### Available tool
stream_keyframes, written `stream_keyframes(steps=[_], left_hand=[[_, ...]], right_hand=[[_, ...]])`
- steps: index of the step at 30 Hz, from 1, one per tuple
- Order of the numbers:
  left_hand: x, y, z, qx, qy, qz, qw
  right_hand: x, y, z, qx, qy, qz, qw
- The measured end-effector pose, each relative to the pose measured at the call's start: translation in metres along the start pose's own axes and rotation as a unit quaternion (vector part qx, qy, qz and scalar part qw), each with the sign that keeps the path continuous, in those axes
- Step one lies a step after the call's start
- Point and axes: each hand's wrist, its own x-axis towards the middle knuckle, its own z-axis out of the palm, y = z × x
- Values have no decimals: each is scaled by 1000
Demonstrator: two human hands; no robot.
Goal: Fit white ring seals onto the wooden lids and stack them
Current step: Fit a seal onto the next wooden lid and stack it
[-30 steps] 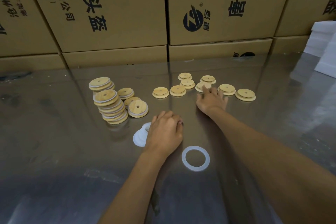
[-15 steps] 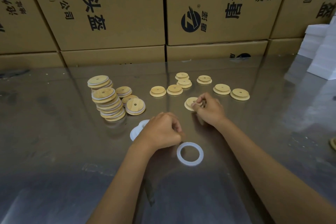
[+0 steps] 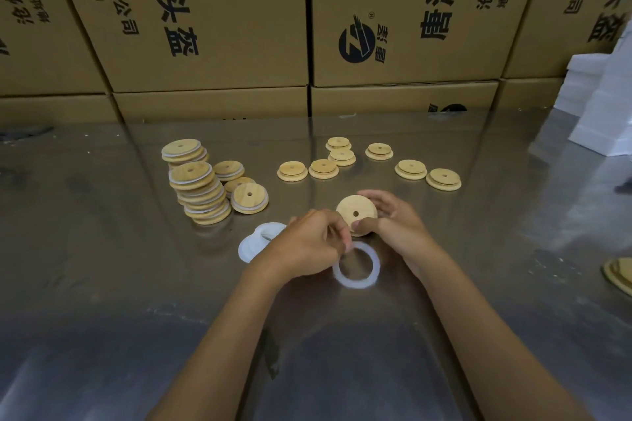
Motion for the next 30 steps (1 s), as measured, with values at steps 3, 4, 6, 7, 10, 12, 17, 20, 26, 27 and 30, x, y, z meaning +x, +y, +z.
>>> stream_keyframes(steps=[3,4,6,7,10,12,17,20,26,27,30], left_hand=[[6,-6,-1,-107,99,-11,989],[8,-8,-1,-125,129,-12,984],[11,-11,1,-162,169,-10,972],[12,-11,2,-176,184,-7,967],[13,-13,3,-195,222,-12,955],[14,-14,3,-192,246,-18,950],[12,-13,3,-179,249,-24,952],[11,-12,2,-173,248,-26,953],[9,-8,2,-160,231,-11,960],[9,-7,2,-155,226,-10,962],[8,-6,1,-147,213,1,966]], right_hand=[[-7,-1,1,12,-6,-28,1000],[-9,-1,2,18,-11,-38,999],[-12,-2,7,21,-32,-55,998],[-13,-3,10,20,-45,-61,997],[-14,-5,17,23,-76,-62,995],[-15,-5,18,23,-83,-59,995],[-12,-7,19,-4,-77,-43,996],[-8,-9,19,13,-80,30,996],[-14,-3,20,-72,-83,-49,993],[-15,-2,20,-85,-80,-63,991],[-16,-1,20,-70,-72,-87,991]])
